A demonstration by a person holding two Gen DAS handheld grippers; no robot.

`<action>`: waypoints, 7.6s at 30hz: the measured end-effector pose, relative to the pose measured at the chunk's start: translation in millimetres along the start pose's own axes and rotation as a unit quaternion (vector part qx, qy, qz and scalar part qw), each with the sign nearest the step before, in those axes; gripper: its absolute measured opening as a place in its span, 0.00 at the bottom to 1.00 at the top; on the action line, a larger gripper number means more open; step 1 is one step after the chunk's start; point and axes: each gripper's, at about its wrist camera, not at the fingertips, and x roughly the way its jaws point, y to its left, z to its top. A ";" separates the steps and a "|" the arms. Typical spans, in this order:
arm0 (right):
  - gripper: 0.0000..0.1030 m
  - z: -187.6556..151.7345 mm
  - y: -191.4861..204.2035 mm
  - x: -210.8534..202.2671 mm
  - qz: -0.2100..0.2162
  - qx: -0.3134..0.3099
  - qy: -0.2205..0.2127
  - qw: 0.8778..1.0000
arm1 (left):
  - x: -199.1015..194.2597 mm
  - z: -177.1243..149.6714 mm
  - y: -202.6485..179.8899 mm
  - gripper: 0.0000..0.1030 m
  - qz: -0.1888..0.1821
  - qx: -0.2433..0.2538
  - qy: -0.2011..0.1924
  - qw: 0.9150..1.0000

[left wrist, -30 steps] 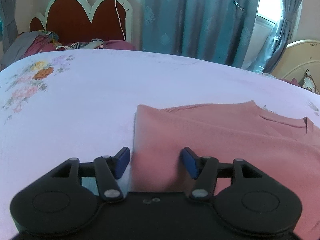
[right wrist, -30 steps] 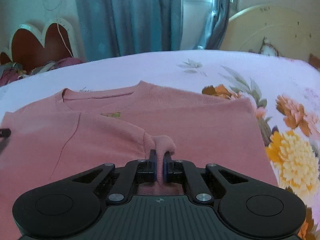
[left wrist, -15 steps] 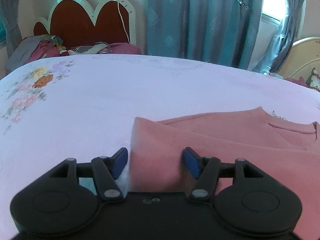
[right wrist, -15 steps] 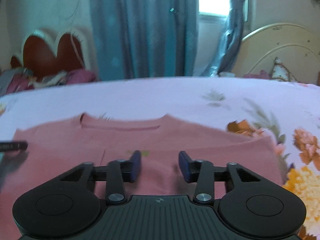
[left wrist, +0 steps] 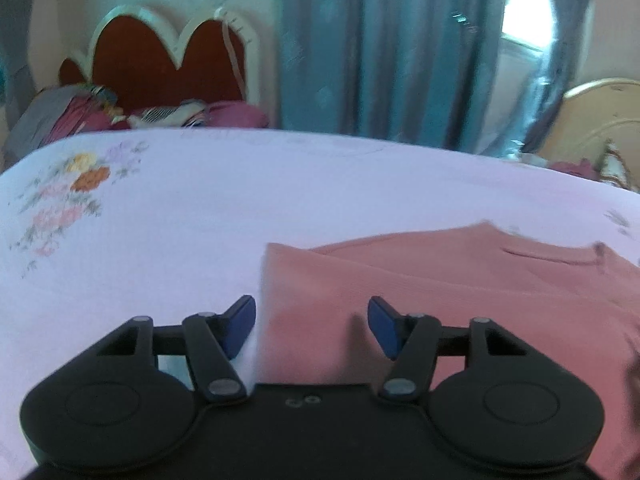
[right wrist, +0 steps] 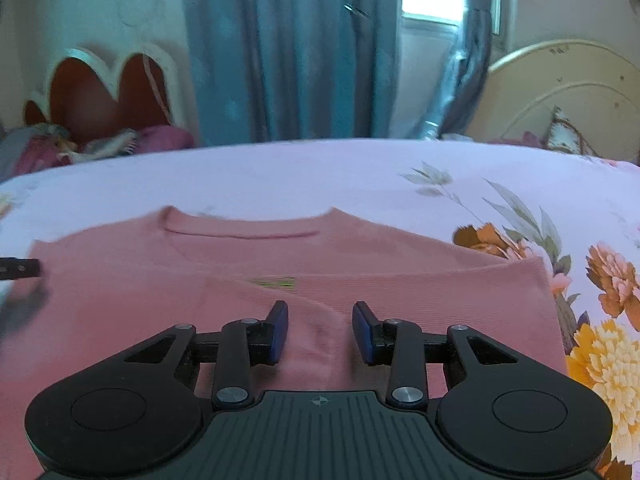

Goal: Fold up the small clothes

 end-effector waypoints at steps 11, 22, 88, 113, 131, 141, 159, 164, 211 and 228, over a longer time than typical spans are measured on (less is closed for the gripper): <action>0.35 -45.5 -0.1 -15.9 -0.008 -0.016 0.048 0.999 | -37.4 -65.9 -33.3 0.62 -0.049 0.040 0.042 0.997; 0.35 -48.0 -2.6 -15.5 -0.018 -0.019 0.056 0.998 | -36.7 -68.1 -40.3 0.67 -0.025 0.056 0.041 0.997; 0.73 -244.8 -55.5 -307.4 -0.077 0.039 0.060 0.994 | -273.3 -246.0 47.0 0.74 -0.036 0.053 0.043 0.997; 0.13 -251.2 -72.5 -296.1 -0.043 0.106 0.094 0.989 | -262.9 -258.0 61.6 0.05 -0.150 -0.019 0.092 0.984; 0.11 -155.4 -103.1 -305.8 0.012 0.145 -0.007 0.989 | -262.7 -150.2 42.1 0.05 -0.177 -0.040 -0.014 0.983; 0.11 -67.5 -132.8 -235.2 0.032 0.180 -0.034 0.983 | -203.9 -78.7 23.9 0.05 -0.161 -0.050 -0.052 0.984; 0.11 31.8 -166.6 -35.5 0.010 0.242 0.012 0.970 | -38.5 13.1 3.2 0.05 -0.094 -0.100 -0.013 0.990; 0.11 31.6 -167.7 10.0 -0.003 0.234 0.048 0.971 | -4.1 13.5 -6.0 0.06 -0.066 -0.084 0.019 0.994; 0.00 50.0 -165.8 36.5 0.013 0.064 -0.044 0.997 | 23.7 28.3 1.4 0.13 -0.054 -0.007 -0.061 0.997; 0.46 41.0 -151.9 73.0 0.074 0.057 0.041 0.995 | 38.7 5.1 -1.9 0.24 -0.047 0.040 -0.006 0.998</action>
